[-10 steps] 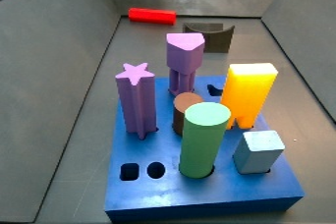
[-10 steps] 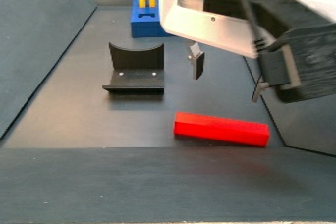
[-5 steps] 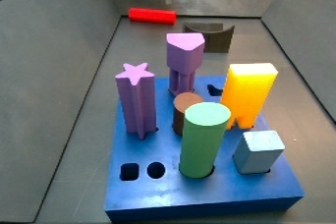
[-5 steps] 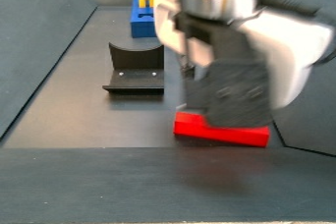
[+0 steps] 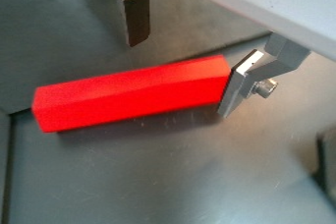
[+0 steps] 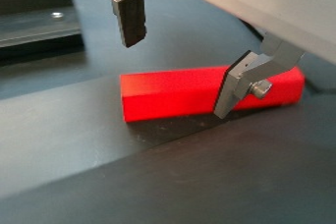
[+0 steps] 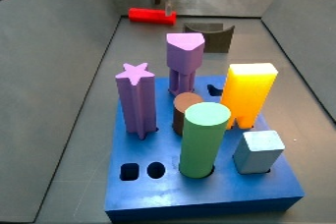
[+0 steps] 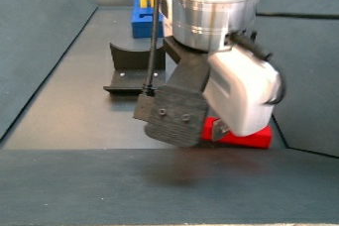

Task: Pick up the hexagon object. Move up. Place the hexagon object on the fixture. Regrasp the hexagon object. Move to above the board. Insert the hexagon object.
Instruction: Pick up the hexagon object.

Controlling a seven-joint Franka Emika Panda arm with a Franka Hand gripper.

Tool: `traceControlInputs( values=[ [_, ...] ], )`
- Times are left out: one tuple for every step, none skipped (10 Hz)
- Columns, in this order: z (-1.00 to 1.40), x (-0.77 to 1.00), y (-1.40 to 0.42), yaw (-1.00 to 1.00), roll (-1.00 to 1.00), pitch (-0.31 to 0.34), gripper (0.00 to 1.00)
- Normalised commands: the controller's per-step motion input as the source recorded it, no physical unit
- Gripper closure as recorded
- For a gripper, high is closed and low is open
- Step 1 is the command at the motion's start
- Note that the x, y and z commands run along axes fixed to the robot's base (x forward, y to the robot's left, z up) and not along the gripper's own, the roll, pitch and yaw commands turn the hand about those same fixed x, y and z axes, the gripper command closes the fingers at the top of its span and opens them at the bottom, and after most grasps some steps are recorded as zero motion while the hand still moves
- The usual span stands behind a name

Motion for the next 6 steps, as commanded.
traceControlInputs(
  values=[
    [-0.11, 0.0, 0.0, -0.72, -0.39, -0.339, 0.0],
    [-0.11, 0.0, 0.0, -0.72, -0.39, -0.339, 0.0],
    [-0.14, 0.0, -0.02, -0.76, -0.35, -0.333, 0.0],
    [-0.16, -0.01, -0.03, -0.75, -0.34, -0.336, 0.0],
    [-0.21, 0.06, 0.0, -0.7, -0.35, -0.283, 0.0],
    [-0.35, 0.15, 0.0, -0.69, -0.32, -0.22, 0.0]
  ],
)
